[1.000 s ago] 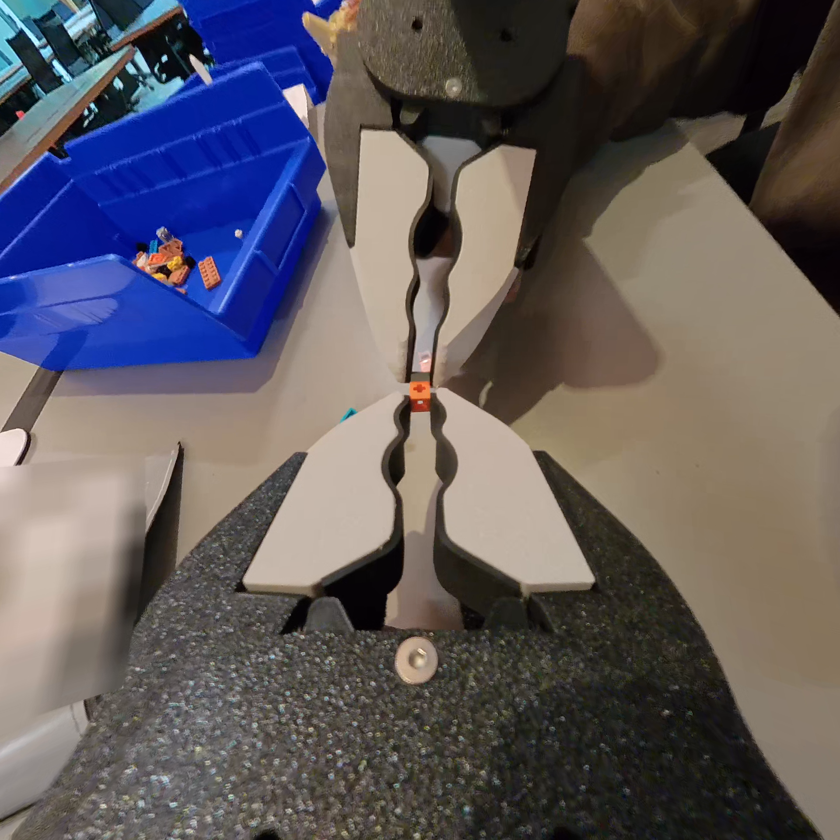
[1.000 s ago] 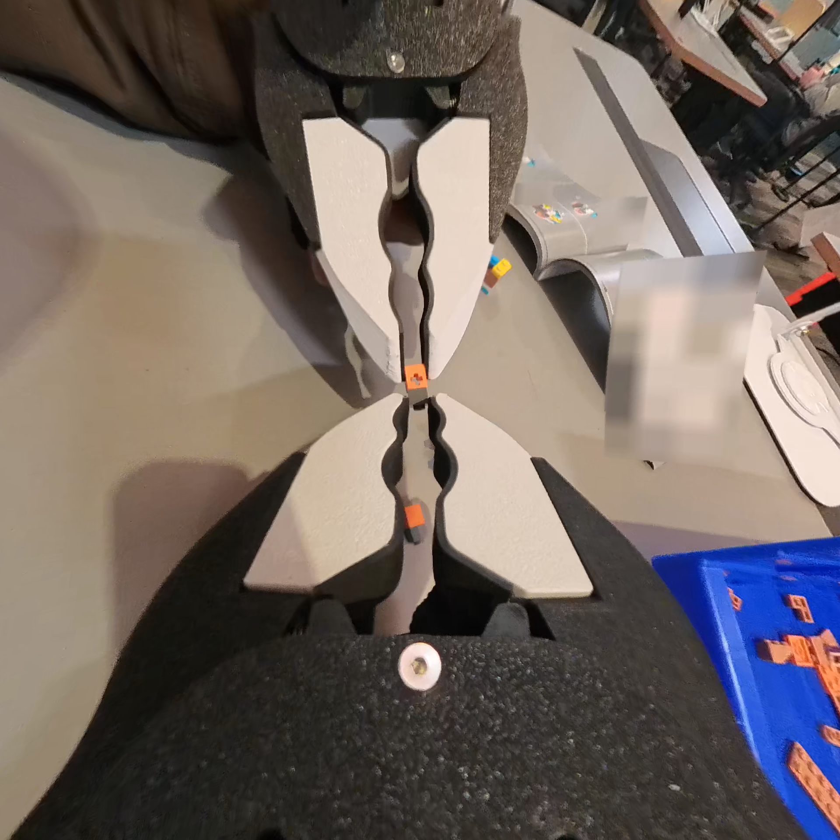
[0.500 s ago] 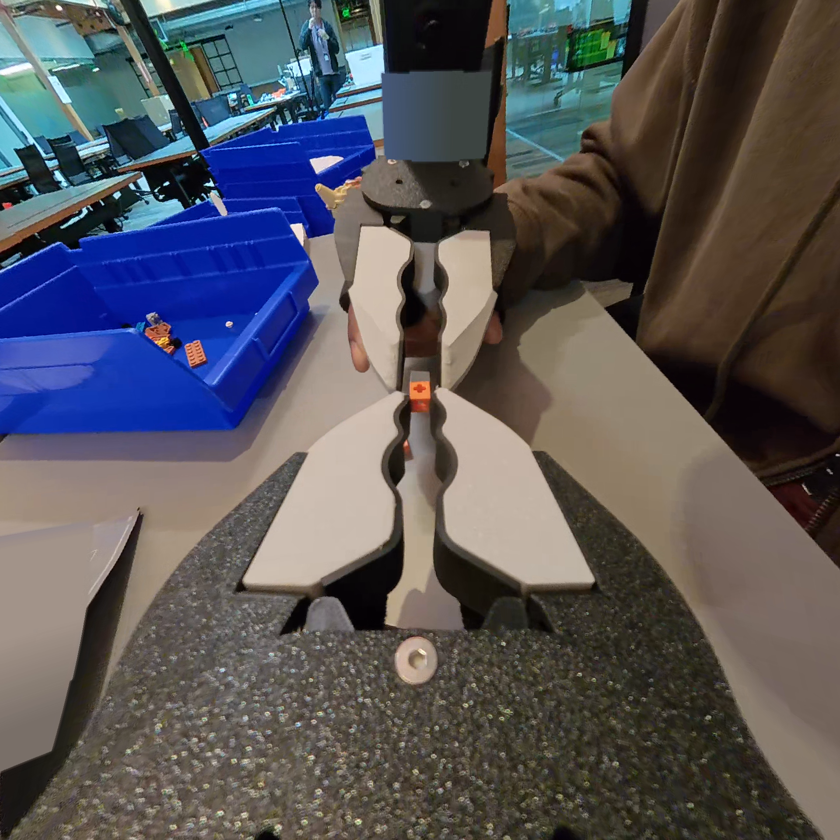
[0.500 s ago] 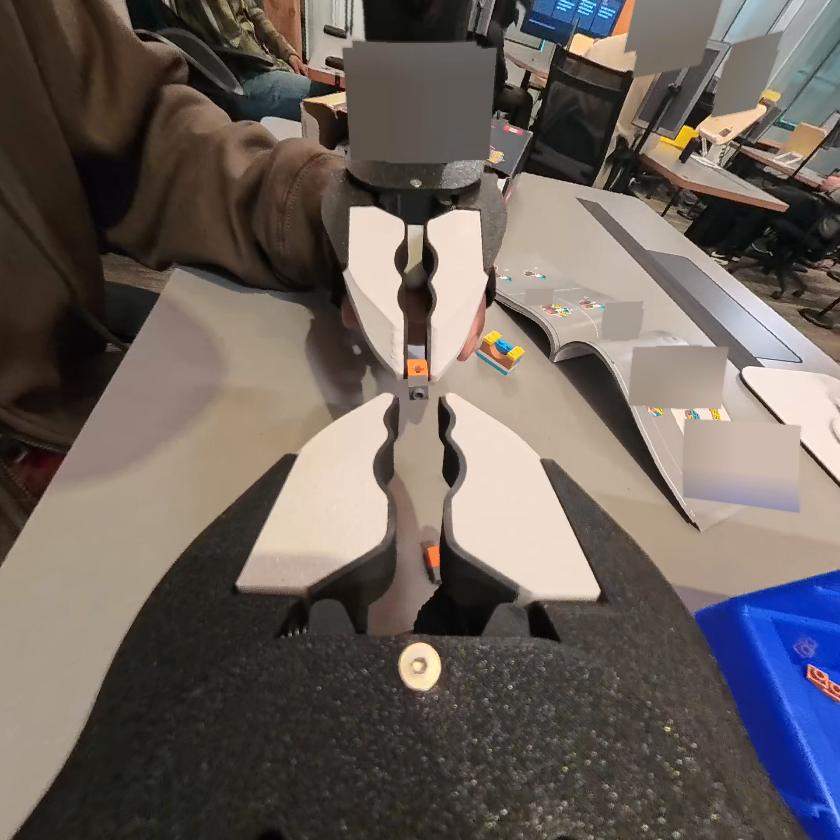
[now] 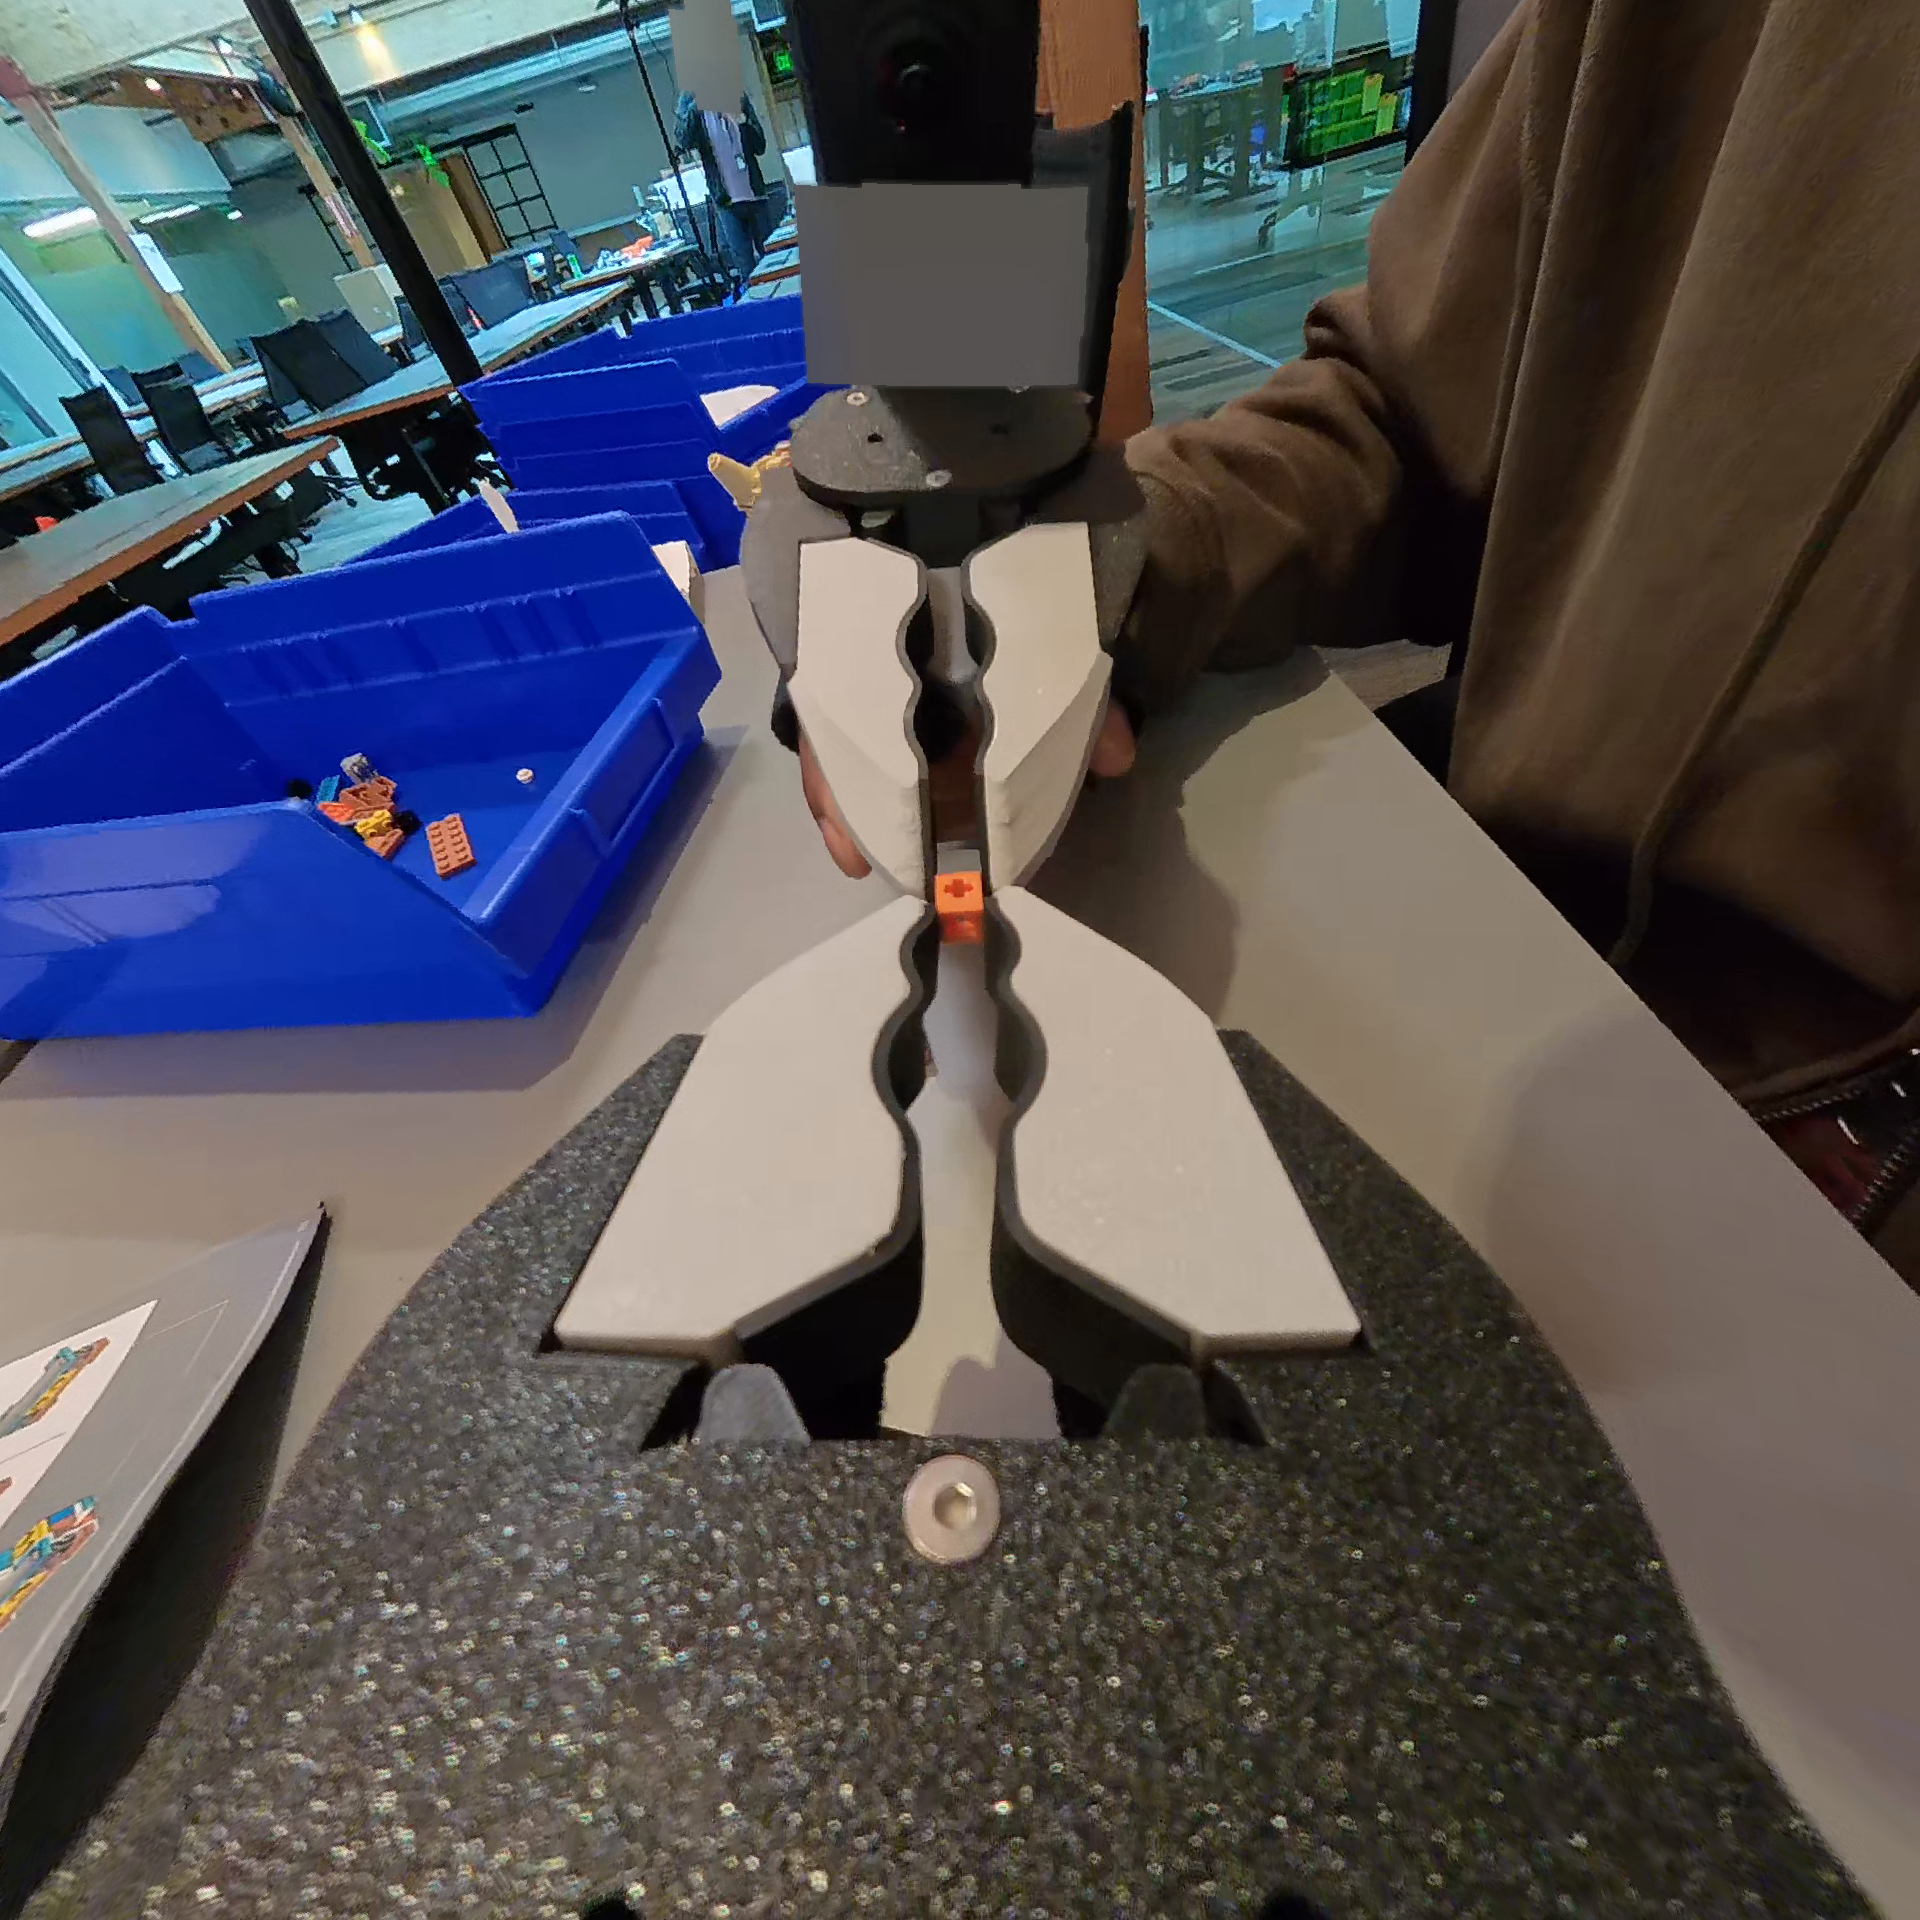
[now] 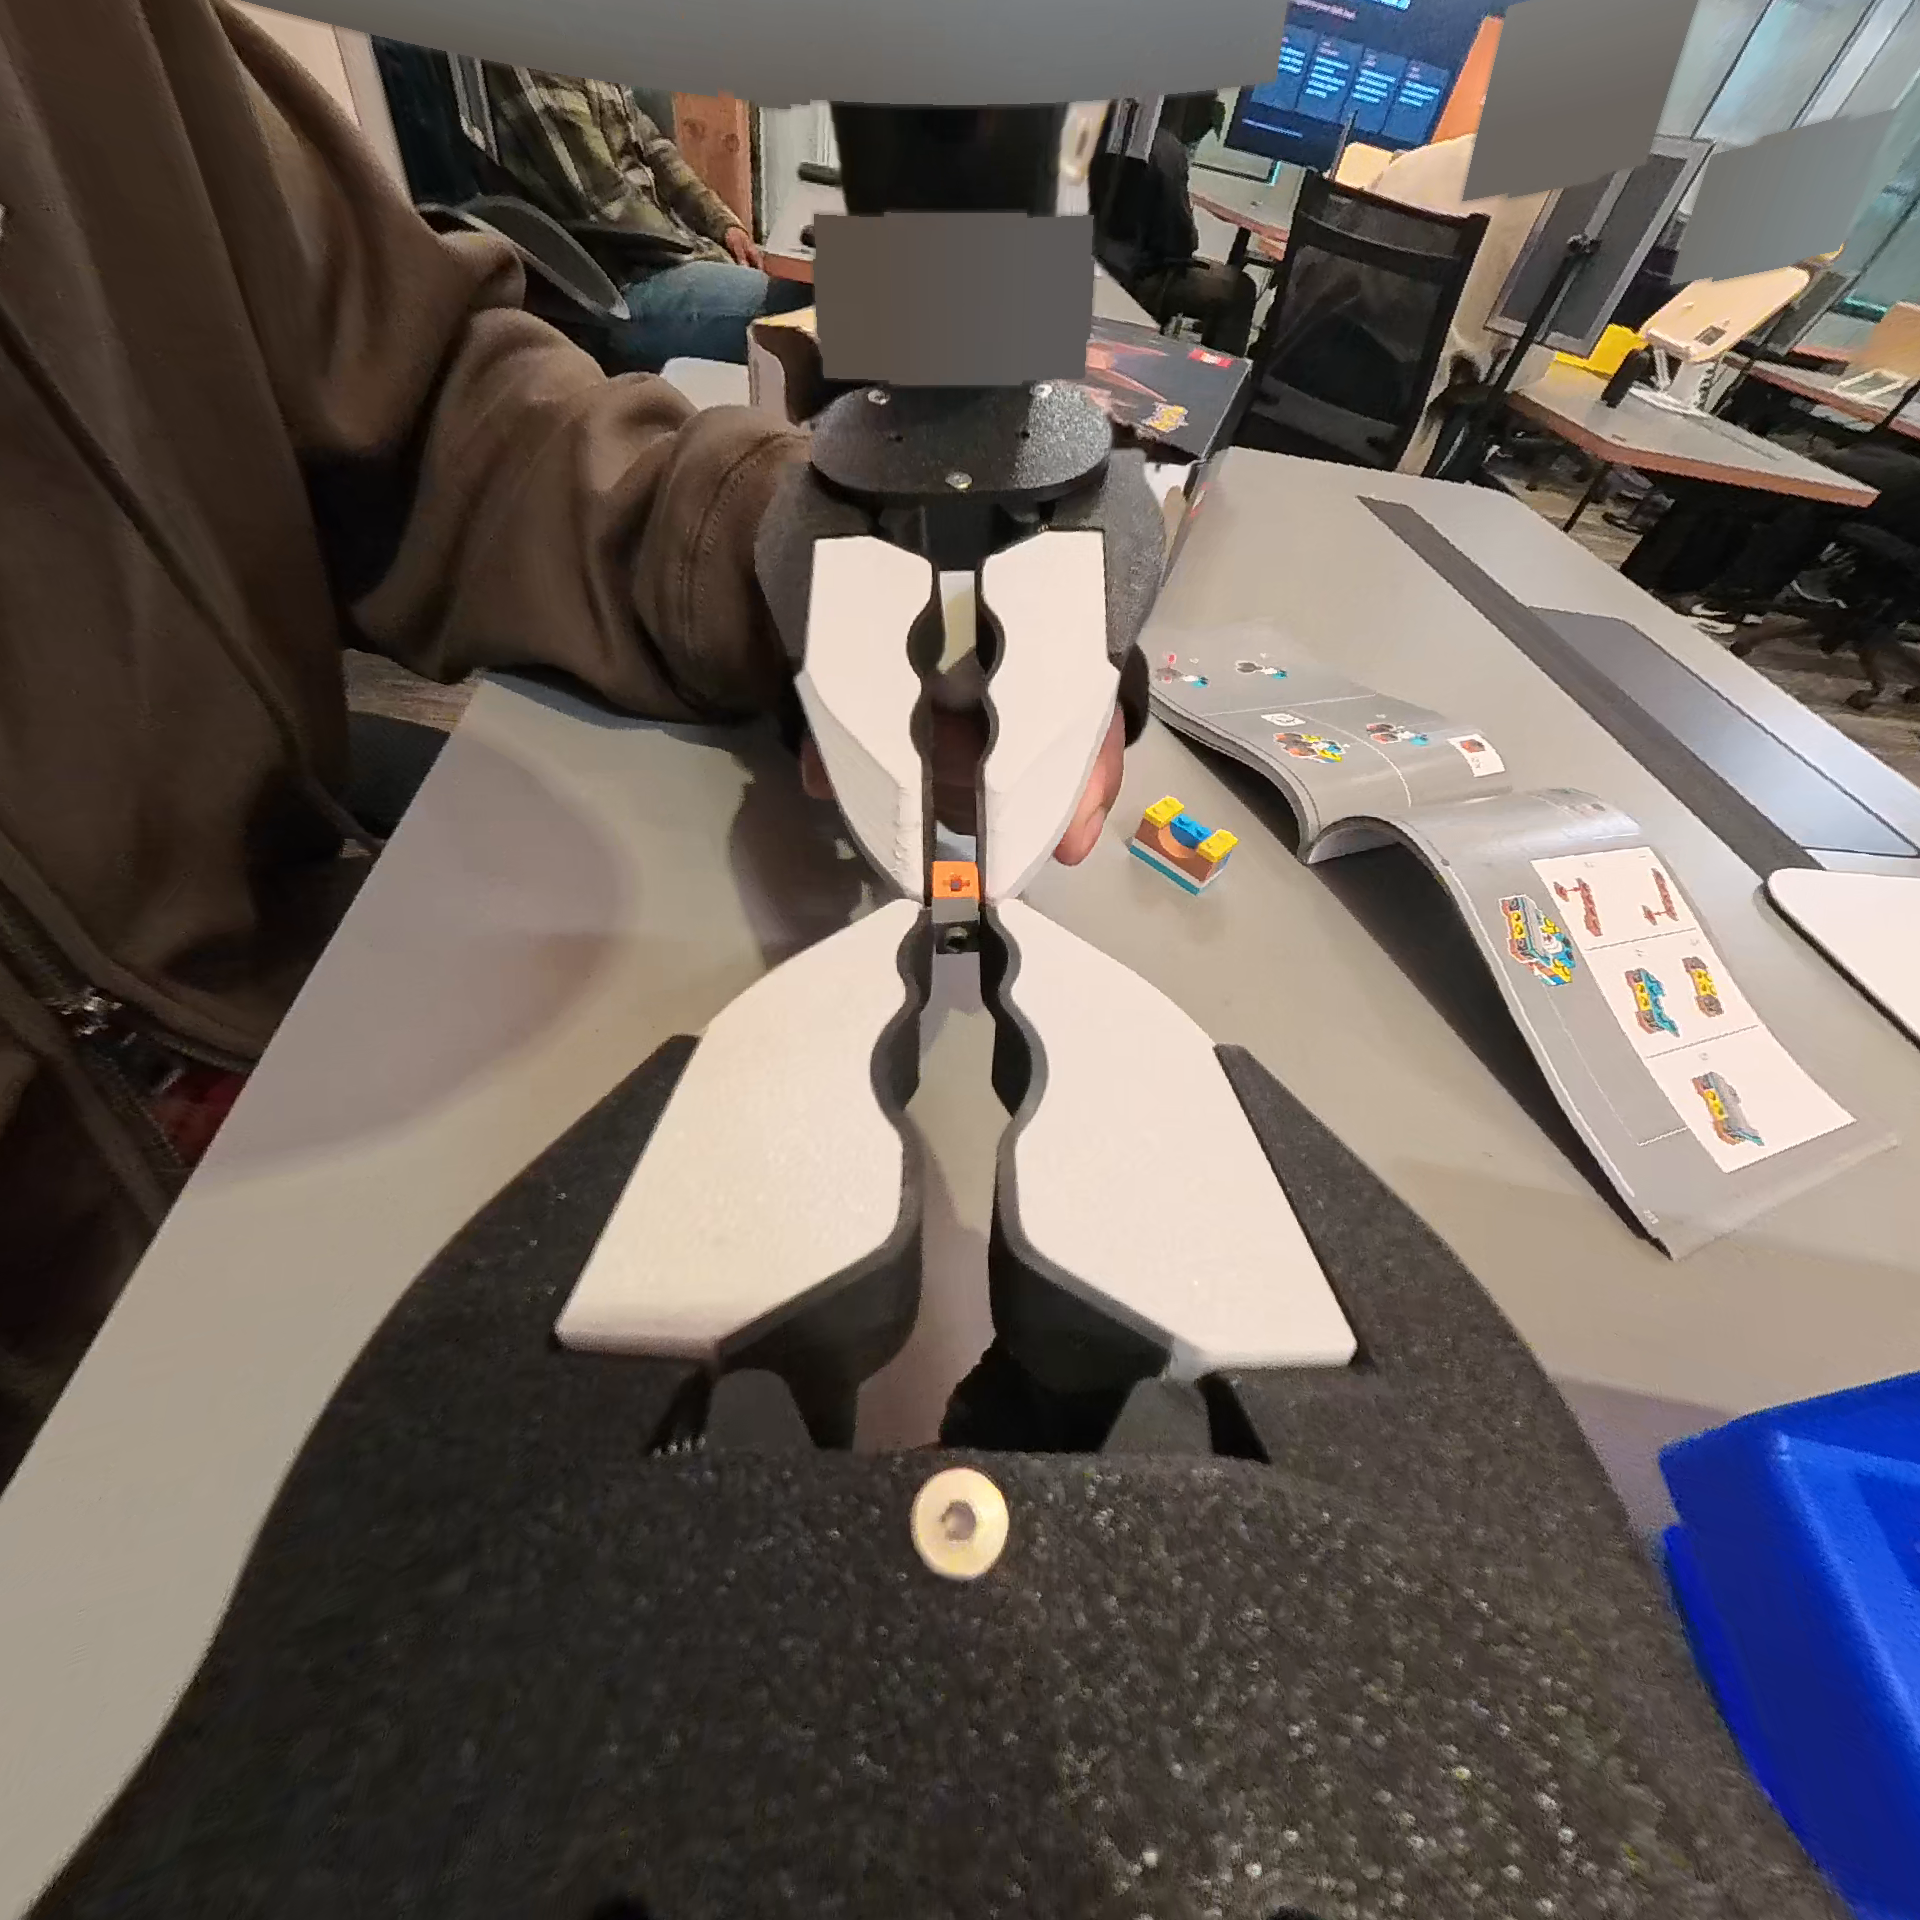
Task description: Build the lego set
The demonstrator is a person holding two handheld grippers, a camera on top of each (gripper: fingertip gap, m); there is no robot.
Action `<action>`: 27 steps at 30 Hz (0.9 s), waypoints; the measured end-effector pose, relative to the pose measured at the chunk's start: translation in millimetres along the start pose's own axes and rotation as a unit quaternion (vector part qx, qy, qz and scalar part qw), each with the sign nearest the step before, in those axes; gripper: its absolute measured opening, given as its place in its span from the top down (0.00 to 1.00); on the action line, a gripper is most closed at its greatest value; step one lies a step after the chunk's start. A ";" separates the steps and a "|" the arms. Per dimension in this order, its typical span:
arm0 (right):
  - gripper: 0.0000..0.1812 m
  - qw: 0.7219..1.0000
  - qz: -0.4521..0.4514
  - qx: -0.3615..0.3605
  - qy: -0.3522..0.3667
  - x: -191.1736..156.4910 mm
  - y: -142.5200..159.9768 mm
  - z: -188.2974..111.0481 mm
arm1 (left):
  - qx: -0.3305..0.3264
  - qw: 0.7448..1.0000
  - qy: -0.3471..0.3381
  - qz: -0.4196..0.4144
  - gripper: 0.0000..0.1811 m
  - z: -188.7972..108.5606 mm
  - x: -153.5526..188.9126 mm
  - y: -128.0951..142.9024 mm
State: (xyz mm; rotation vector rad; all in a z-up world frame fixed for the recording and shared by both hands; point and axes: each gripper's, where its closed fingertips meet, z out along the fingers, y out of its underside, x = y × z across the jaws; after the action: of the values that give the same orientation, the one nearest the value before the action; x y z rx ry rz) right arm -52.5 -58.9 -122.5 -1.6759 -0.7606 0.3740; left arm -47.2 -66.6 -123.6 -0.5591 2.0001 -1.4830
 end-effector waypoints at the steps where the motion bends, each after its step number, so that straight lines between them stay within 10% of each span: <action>1: 0.96 1.000 0.004 0.001 -0.003 -0.4 -0.4 -0.2 | 0.000 1.000 -0.001 0.005 0.96 0.1 0.4 -0.4; 27: 0.96 1.000 0.009 0.009 0.001 0.9 -1.8 -0.2 | -0.004 0.999 -0.019 0.032 0.96 -0.2 -1.5 -1.7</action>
State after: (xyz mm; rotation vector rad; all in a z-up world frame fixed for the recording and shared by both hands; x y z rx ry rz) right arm -52.2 -58.3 -120.7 -1.6671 -0.7392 0.3916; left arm -46.2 -66.0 -121.7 -0.5170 1.9781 -1.4162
